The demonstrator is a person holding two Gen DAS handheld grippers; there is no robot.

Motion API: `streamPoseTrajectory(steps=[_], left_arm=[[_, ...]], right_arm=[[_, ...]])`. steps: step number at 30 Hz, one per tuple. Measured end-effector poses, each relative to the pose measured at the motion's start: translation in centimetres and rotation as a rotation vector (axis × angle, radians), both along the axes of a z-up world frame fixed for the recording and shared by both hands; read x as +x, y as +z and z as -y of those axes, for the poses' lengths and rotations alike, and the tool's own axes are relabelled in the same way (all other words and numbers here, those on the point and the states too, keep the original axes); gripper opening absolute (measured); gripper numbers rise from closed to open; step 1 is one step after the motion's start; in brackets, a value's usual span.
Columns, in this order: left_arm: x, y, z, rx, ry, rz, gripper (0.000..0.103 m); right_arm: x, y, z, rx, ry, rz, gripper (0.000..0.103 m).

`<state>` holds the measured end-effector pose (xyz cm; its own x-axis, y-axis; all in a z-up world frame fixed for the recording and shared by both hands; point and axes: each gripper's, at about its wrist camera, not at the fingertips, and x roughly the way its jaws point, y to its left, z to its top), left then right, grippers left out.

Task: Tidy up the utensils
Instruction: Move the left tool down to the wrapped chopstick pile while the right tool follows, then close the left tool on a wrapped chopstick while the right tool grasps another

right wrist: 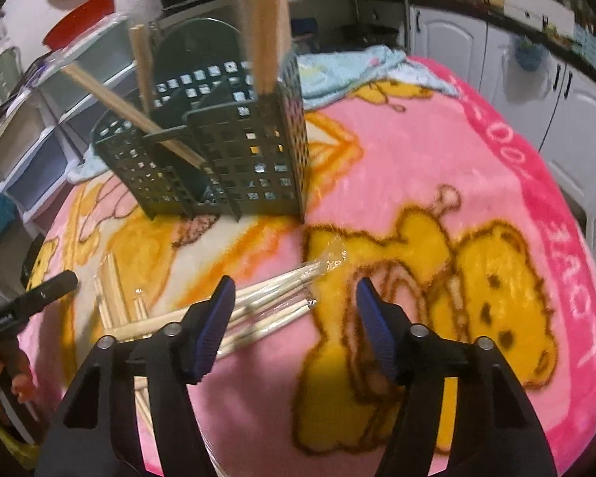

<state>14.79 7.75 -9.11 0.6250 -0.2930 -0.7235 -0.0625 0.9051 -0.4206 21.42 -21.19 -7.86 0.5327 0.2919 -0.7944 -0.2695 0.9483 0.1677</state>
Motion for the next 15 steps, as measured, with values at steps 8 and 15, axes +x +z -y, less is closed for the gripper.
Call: streamPoseTrajectory(steps=[8,15], left_arm=[[1.3,-1.6,-0.5,-0.048,0.011,-0.055,0.032],[1.7,-2.1,-1.1,-0.064,0.028,-0.064,0.023]], right_arm=[[2.3,-1.7,-0.2,0.047,-0.058,-0.116,0.039],[2.7,-2.3,0.3,0.083,-0.075,-0.133,0.004]])
